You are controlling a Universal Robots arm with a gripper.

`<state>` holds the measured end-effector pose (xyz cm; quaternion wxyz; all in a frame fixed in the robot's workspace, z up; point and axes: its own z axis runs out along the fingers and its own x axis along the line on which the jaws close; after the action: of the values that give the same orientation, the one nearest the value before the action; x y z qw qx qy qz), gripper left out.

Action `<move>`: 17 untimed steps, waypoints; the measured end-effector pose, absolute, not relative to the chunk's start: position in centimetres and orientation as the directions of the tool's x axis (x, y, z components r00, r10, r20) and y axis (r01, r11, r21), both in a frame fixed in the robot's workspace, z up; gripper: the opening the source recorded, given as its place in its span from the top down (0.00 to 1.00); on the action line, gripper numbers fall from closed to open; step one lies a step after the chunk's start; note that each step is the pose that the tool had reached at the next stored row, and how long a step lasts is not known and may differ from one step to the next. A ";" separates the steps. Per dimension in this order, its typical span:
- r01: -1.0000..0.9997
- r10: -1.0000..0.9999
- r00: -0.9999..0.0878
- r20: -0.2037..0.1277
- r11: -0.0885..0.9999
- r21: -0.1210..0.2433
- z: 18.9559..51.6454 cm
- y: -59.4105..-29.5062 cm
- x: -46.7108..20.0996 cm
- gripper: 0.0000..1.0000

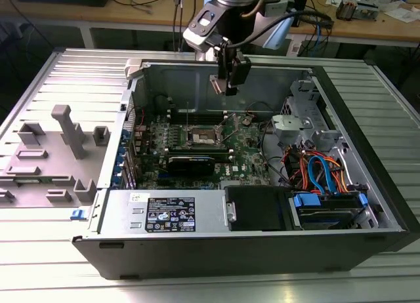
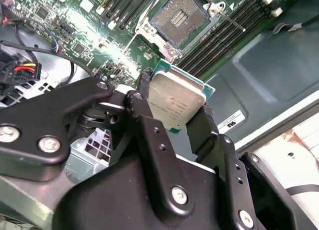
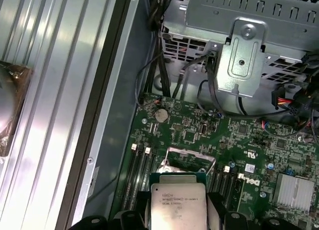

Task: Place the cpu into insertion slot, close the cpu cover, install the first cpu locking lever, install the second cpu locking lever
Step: 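Place the cpu into insertion slot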

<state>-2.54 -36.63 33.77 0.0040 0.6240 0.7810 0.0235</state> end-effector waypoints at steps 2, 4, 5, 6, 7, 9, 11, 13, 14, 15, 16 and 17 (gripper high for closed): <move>0.979 0.979 -0.202 0.023 0.201 0.042 33.7 -36.7 -2.5 0.46; 0.980 0.980 -0.196 0.023 0.195 0.042 33.5 -36.7 -2.5 0.46; 0.980 0.981 -0.194 0.023 0.193 0.042 33.5 -36.7 -2.5 0.46; 0.981 0.981 -0.192 0.023 0.191 0.042 33.4 -36.8 -2.5 0.46; 0.982 0.983 -0.185 0.023 0.184 0.042 33.2 -36.8 -2.5 0.46; 0.984 0.985 -0.173 0.023 0.172 0.042 32.9 -36.8 -2.5 0.46; 0.985 0.986 -0.167 0.023 0.166 0.041 32.8 -36.8 -2.5 0.46; 0.986 0.986 -0.165 0.023 0.164 0.041 32.8 -36.8 -2.5 0.46; 0.986 0.986 -0.165 0.023 0.164 0.041 32.8 -36.8 -2.5 0.46; 0.986 0.986 -0.165 0.023 0.164 0.041 32.8 -36.8 -2.5 0.46; 0.986 0.986 -0.164 0.023 0.163 0.041 32.8 -36.8 -2.5 0.46; 0.986 0.986 -0.163 0.023 0.162 0.041 32.7 -36.8 -2.5 0.46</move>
<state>-2.54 -36.77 32.74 0.0043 0.6470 0.7621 0.0230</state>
